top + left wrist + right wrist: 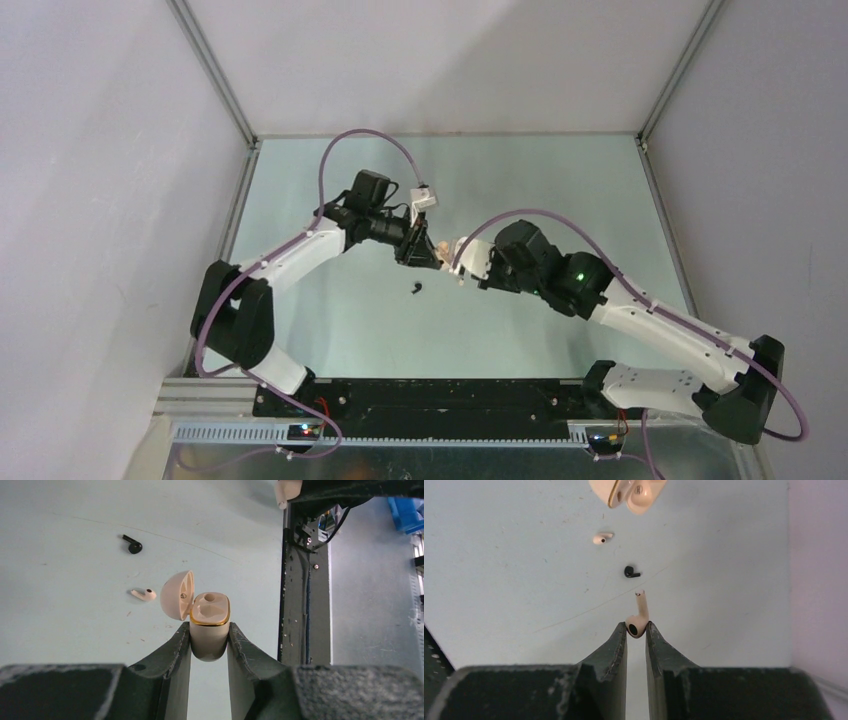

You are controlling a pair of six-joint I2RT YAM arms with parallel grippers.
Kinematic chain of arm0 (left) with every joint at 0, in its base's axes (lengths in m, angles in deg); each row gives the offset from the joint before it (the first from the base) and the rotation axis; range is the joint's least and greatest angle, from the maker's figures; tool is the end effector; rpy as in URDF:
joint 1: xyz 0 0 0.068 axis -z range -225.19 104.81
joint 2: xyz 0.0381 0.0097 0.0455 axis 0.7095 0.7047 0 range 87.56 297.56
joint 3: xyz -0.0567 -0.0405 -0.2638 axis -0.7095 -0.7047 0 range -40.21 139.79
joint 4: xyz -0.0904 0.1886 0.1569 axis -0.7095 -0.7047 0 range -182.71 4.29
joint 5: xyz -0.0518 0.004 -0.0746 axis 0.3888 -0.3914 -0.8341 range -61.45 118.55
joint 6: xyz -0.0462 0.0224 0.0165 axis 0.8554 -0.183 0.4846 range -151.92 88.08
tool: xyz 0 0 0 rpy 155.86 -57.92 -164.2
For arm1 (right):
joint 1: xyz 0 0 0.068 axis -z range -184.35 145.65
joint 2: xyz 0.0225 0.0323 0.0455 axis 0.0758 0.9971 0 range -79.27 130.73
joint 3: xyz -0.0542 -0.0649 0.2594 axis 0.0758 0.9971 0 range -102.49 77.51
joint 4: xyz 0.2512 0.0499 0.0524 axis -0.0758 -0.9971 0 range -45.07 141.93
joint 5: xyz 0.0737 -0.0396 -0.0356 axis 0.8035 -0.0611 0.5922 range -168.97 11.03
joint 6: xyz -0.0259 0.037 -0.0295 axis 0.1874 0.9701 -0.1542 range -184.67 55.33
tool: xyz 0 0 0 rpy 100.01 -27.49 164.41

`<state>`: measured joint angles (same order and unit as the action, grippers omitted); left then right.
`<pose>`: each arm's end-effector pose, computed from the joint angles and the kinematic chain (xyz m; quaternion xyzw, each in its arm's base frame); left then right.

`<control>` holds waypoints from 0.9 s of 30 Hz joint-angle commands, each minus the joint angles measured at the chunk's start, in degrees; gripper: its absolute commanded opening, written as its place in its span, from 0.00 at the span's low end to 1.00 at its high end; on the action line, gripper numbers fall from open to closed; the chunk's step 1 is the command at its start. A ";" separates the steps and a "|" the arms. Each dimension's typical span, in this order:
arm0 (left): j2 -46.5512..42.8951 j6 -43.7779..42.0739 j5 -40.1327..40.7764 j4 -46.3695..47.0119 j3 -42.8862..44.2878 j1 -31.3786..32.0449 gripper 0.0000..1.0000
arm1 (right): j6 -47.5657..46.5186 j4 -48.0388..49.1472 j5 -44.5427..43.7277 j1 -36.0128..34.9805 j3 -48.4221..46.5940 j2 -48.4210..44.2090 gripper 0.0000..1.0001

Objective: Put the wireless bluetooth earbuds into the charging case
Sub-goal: Insert the right earbud into the right side groove of the charging case.

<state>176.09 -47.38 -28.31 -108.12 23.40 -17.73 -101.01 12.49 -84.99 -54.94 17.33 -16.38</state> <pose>0.2737 -0.1760 0.2600 0.4609 0.6989 -0.4745 0.2719 0.1479 0.1740 0.3234 -0.6125 0.6772 0.0026 0.4078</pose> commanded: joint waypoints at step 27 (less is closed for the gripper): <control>4.30 3.32 -5.49 -4.47 5.90 3.23 0.00 | -21.14 6.01 -24.61 -16.88 -1.46 13.33 0.08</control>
<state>182.04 -43.40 -32.12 -112.04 27.88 -15.30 -120.59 16.66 -108.24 -71.31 17.33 -3.79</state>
